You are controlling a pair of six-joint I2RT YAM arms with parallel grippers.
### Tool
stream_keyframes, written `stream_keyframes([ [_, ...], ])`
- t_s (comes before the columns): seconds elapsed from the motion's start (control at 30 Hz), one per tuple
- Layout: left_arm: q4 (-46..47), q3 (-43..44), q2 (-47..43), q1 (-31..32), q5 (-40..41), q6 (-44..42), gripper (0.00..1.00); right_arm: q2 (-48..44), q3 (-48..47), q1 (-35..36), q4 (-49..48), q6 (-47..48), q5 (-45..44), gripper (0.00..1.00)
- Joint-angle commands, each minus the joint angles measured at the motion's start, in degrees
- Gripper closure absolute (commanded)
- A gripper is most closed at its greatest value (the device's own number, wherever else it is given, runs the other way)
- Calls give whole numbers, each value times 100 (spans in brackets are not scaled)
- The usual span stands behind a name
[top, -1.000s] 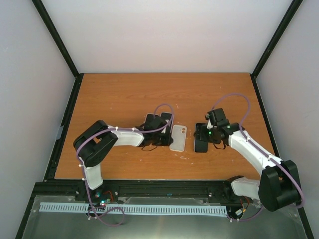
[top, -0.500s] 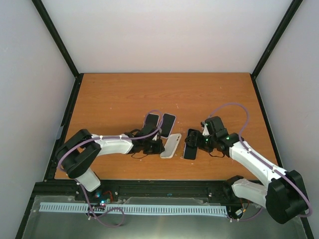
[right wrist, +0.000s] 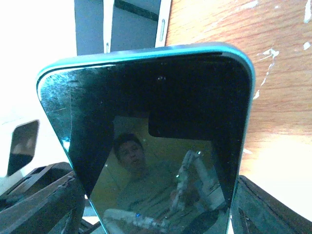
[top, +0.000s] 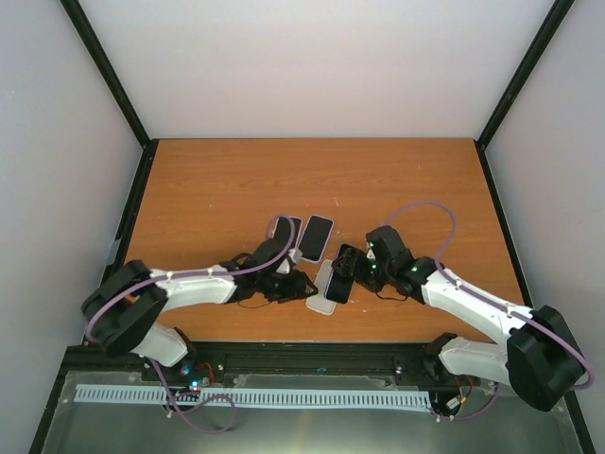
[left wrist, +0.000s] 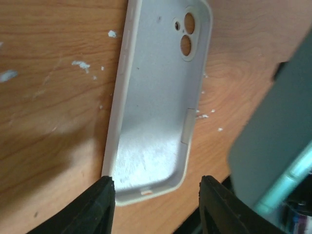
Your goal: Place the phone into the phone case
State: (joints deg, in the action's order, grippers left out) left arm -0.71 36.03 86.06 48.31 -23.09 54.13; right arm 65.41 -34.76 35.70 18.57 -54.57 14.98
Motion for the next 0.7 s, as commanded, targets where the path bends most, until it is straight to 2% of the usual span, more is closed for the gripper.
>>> stream_keyframes([
  [0.0, 415, -619, -856, -492, -245, 303, 49, 47, 206, 286, -972, -1191, -438, 45],
  [0.13, 292, -774, -1418, -892, -126, 147, 37, 344, 226, 490, -1141, -1692, -821, 45],
  [0.2, 188, -704, -1431, -1029, -208, -1, 35, 480, 179, 592, -1210, -1839, -986, 45],
  [0.33, 220, -617, -1321, -1161, -395, -197, 32, 737, 112, 672, -1447, -2090, -1092, 44],
  [0.67, 168, -492, -1231, -1175, -355, -448, 32, 1519, -445, 950, -998, -2211, -1157, 42],
])
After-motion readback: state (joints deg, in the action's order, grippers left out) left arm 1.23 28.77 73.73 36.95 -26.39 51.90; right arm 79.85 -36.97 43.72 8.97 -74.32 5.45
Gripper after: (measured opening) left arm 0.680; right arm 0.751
